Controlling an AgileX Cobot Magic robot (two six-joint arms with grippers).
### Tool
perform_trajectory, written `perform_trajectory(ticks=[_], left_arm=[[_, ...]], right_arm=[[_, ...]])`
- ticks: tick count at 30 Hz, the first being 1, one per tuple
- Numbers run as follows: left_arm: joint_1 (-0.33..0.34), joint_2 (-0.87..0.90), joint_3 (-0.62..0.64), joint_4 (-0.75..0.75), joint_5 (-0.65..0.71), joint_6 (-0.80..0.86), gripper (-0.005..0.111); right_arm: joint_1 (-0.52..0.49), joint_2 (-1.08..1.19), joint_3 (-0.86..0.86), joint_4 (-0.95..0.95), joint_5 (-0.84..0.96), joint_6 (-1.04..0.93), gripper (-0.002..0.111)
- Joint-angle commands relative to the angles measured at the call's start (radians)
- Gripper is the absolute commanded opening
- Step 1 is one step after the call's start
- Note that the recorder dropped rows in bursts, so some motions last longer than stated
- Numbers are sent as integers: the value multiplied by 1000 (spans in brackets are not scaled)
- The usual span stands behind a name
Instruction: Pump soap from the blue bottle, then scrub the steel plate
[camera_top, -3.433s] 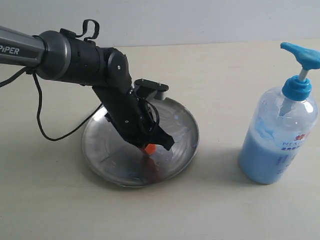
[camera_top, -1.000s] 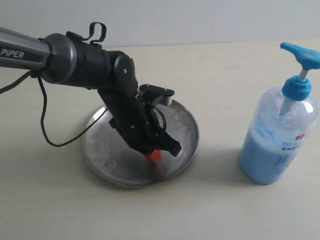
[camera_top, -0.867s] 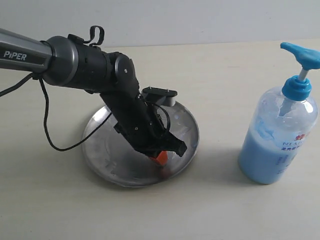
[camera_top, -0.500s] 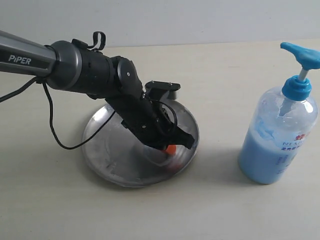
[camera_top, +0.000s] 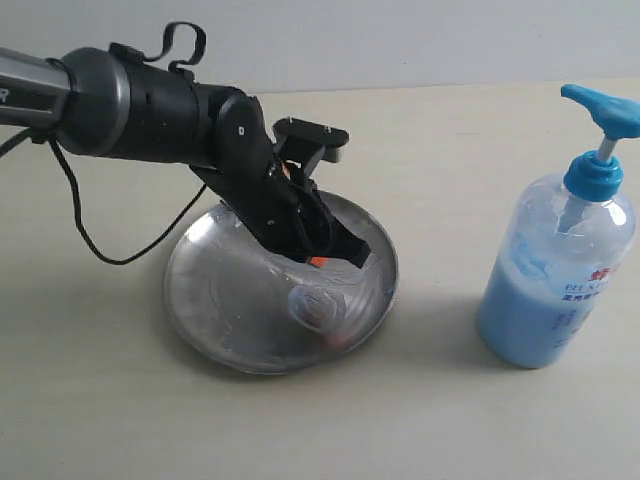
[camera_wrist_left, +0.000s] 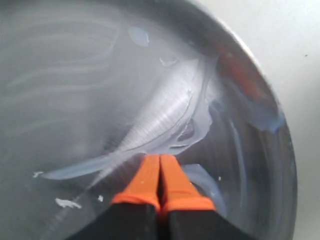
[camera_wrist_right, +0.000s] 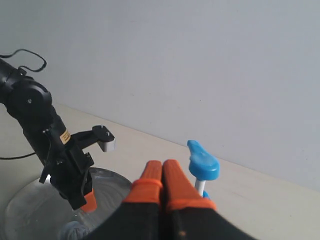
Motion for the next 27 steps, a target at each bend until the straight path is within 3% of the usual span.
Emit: perform_trajectory(ticks=[1, 27], left_arm=[[1, -80, 1, 42, 31, -22, 0], [1, -448, 40, 51, 153, -16, 0]], right_arm=[[-5, -5, 3, -10, -3, -8, 0], [-5, -5, 3, -8, 35, -8, 0]])
